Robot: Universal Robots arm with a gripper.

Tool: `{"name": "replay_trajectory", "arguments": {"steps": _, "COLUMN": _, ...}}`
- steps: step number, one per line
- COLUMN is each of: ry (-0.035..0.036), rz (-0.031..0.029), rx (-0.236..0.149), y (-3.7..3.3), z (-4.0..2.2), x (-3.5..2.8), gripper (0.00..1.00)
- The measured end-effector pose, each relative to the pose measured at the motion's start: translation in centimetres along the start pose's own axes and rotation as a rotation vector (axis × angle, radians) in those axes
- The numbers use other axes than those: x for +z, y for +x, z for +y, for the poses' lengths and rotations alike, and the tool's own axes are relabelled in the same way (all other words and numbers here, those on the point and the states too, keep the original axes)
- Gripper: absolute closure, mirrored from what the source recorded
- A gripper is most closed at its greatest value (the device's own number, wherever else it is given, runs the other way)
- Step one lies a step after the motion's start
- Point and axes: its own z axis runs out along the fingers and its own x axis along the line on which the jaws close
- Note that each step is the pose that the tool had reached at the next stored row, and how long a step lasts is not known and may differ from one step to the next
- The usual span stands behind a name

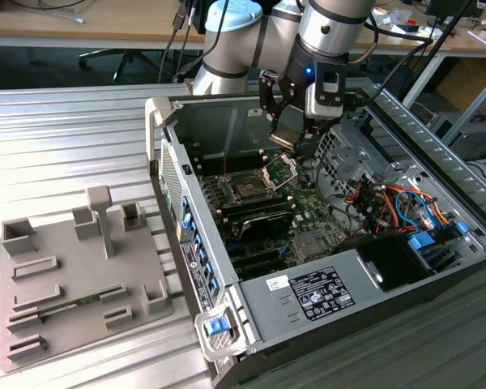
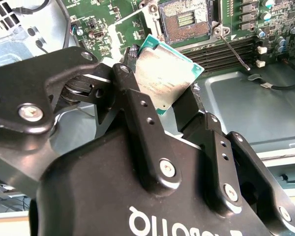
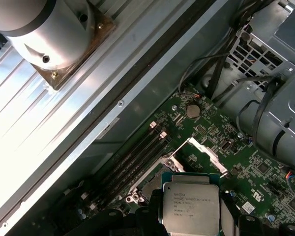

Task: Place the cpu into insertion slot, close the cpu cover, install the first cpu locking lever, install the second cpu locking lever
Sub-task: 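Place the cpu into insertion slot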

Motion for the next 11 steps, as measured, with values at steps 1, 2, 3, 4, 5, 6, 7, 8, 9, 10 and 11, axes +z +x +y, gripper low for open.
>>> {"name": "replay_trajectory", "arguments": {"steps": 1, "ry": 0.0, "rz": -0.0001, "rx": 0.001, "y": 0.0, "z": 0.0, "x": 0.0, "gripper": 0.45}}
{"name": "replay_trajectory", "arguments": {"steps": 2, "ry": 0.0, "rz": -0.0002, "rx": 0.002, "y": 0.0, "z": 0.0, "x": 0.0, "gripper": 0.45}}
{"name": "replay_trajectory", "arguments": {"steps": 3, "ry": 0.0, "rz": -0.0004, "rx": 0.004, "y": 0.0, "z": 0.0, "x": 0.0, "gripper": 0.45}}
{"name": "replay_trajectory", "arguments": {"steps": 4, "ry": -0.0001, "rz": -0.0004, "rx": 0.005, "y": 0.0, "z": 0.0, "x": 0.0, "gripper": 0.45}}
{"name": "replay_trajectory", "arguments": {"steps": 5, "ry": -0.0001, "rz": -0.0005, "rx": 0.006, "y": 0.0, "z": 0.0, "x": 0.0, "gripper": 0.45}}
{"name": "replay_trajectory", "arguments": {"steps": 6, "ry": -0.0001, "rz": -0.0006, "rx": 0.007, "y": 0.0, "z": 0.0, "x": 0.0, "gripper": 0.45}}
{"name": "replay_trajectory", "arguments": {"steps": 7, "ry": -0.0001, "rz": -0.0007, "rx": 0.008, "y": 0.0, "z": 0.0, "x": 0.0, "gripper": 0.45}}
{"name": "replay_trajectory", "arguments": {"steps": 8, "ry": -0.0002, "rz": -0.0008, "rx": 0.009, "y": 0.0, "z": 0.0, "x": 0.0, "gripper": 0.45}}
{"name": "replay_trajectory", "arguments": {"steps": 9, "ry": -0.0002, "rz": -0.001, "rx": 0.011, "y": 0.0, "z": 0.0, "x": 0.0, "gripper": 0.45}}
{"name": "replay_trajectory", "arguments": {"steps": 10, "ry": -0.0002, "rz": -0.0011, "rx": 0.012, "y": 0.0, "z": 0.0, "x": 0.0, "gripper": 0.45}}
{"name": "replay_trajectory", "arguments": {"steps": 11, "ry": -0.0003, "rz": -0.0012, "rx": 0.013, "y": 0.0, "z": 0.0, "x": 0.0, "gripper": 0.45}}
